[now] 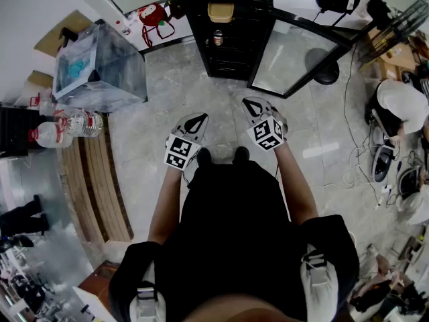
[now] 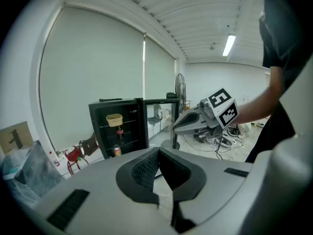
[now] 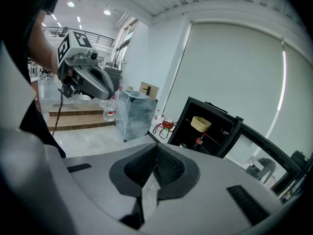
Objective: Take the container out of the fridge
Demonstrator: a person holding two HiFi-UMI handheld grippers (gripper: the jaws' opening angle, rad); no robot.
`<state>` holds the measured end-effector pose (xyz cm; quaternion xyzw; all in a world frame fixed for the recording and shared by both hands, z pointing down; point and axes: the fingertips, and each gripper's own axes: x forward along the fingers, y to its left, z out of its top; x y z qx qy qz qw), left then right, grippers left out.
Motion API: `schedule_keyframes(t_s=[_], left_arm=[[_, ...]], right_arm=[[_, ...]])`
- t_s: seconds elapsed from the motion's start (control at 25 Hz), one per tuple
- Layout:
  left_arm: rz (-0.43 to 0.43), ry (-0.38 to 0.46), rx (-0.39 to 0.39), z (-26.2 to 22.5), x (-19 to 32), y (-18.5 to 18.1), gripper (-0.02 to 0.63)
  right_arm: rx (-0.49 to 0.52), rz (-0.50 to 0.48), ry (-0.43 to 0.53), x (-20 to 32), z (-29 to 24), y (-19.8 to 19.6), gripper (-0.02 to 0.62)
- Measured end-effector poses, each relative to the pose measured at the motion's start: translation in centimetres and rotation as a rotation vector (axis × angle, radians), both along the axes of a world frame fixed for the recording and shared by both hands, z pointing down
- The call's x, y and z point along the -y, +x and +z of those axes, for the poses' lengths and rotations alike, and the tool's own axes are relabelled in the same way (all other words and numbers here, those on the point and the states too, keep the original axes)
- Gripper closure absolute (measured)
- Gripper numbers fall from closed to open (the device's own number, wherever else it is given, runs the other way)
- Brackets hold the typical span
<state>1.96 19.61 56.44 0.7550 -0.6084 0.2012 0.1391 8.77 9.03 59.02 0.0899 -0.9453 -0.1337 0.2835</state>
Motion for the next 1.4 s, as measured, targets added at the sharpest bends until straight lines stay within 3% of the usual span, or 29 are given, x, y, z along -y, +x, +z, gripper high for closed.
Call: schedule_keyframes(t_s=[0.76,1.16,1.4], left_arm=[[0.105,0.013,-0.016,-0.1,-6.3,-11.4,0.588],[0.176,0.007,-0.02,0.6,-6.7,-15.5,0.588],[0.178,-0.005,-0.03,1.0,-5.6,-15.8,0.588]], right_arm=[[-0.02,0.161,0.011,-6.7,0.0,-7.0,0.597],[-0.021,0.258,0.009,-7.9,0.9,-9.8,0.597],[-0.04,0.267,-0.013,-6.9,1.9,-9.7,0.597]])
